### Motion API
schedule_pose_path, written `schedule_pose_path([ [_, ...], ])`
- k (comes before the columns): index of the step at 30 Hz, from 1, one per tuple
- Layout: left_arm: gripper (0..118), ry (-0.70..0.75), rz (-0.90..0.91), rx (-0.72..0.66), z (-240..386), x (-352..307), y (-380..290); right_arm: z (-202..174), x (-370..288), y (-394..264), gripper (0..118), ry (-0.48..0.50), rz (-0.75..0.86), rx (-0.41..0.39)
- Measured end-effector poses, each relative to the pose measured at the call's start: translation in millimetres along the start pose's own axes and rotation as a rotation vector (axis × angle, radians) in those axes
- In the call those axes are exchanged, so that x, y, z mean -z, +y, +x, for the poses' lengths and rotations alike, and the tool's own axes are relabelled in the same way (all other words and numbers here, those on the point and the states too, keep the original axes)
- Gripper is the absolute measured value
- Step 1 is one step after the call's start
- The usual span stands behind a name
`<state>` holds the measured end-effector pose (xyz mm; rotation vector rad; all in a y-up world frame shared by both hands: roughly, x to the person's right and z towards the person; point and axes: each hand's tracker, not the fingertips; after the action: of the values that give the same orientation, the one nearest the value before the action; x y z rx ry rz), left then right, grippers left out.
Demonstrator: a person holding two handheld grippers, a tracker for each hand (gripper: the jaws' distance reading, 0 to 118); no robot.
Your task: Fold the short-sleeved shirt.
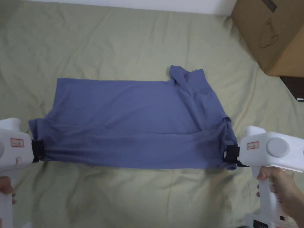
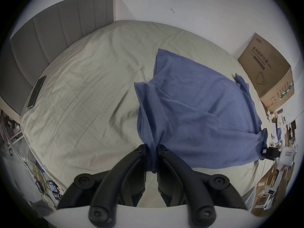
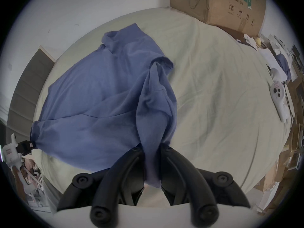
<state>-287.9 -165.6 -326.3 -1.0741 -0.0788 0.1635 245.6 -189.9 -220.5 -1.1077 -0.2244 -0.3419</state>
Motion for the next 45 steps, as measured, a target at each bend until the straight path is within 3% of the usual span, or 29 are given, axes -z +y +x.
schedule_pose_path([
  [9, 10, -0.08, 0.056, -0.054, -36.2, -57.2, -16.7, -2.0, -84.4, -30.4, 16, 0.07, 0.088, -0.076],
  [15, 10, -0.025, -0.112, 0.011, -58.4, -36.6, -75.9, 3.7, -53.6, -85.1, 17, 0.045, -0.03, -0.036],
  [16, 15, -0.014, -0.131, 0.012, -59.4, -31.1, -80.6, 2.1, -47.9, -89.4, 17, 0.03, -0.039, -0.027],
  [17, 33, 0.007, -0.122, 0.003, -59.2, -28.2, -82.5, 0.2, -46.9, -92.9, 24, 0.02, -0.026, -0.034],
  [18, 53, 0.054, -0.101, 0.001, -59.3, -28.1, -82.9, -1.9, -49.2, -93.6, 41, -0.007, -0.008, -0.04],
  [19, 74, 0.059, -0.078, -0.004, -59.7, -29.6, -80.3, -4.1, -53.9, -91.1, 63, -0.051, 0.011, -0.058],
  [20, 94, 0.044, -0.05, -0.023, -61.5, -33.8, -74.5, -6.7, -60.6, -87.2, 94, -0.061, 0.038, -0.072],
  [22, 100, -0.006, 0.025, -0.065, -61.5, -47.9, -58.9, -11.1, -80.8, -76.1, 115, -0.067, 0.124, -0.087],
  [26, 101, -0.027, 0.236, -0.041, -45.4, -79.6, -24.7, -31.3, -132.8, -46.3, 117, -0.101, 0.408, -0.097],
  [32, 100, 0.036, 0.594, 0.104, 5.3, -110.9, -4.2, -65.8, -170.6, -18.7, 117, -0.031, 0.708, -0.089],
  [35, 98, 0.008, 0.644, 0.157, 26.3, -115.8, 3.7, -86.3, -170.3, -13.1, 113, -0.037, 0.752, -0.163],
  [37, 94, -0.017, 0.667, 0.19, 35.9, -115.9, 7.3, -98.8, -166.3, -11.6, 110, -0.042, 0.756, -0.167],
  [39, 55, -0.024, 0.674, 0.229, 45.6, -118.1, 9.8, -106.5, -164.0, -10.4, 87, -0.011, 0.763, -0.178],
  [41, 1, 0.019, 0.682, 0.267, 53.2, -113.4, 14.4, -114.9, -160.3, -7.7, 36, 0.004, 0.762, -0.176],
  [43, 0, -0.01, 0.677, 0.273, 53.0, -112.0, 20.0, -121.1, -156.8, -5.5, 7, -0.002, 0.783, -0.173],
  [45, 0, -0.054, 0.64, 0.25, 51.2, -106.7, 29.5, -127.1, -156.5, -1.2, 0, 0.001, 0.796, -0.165],
])
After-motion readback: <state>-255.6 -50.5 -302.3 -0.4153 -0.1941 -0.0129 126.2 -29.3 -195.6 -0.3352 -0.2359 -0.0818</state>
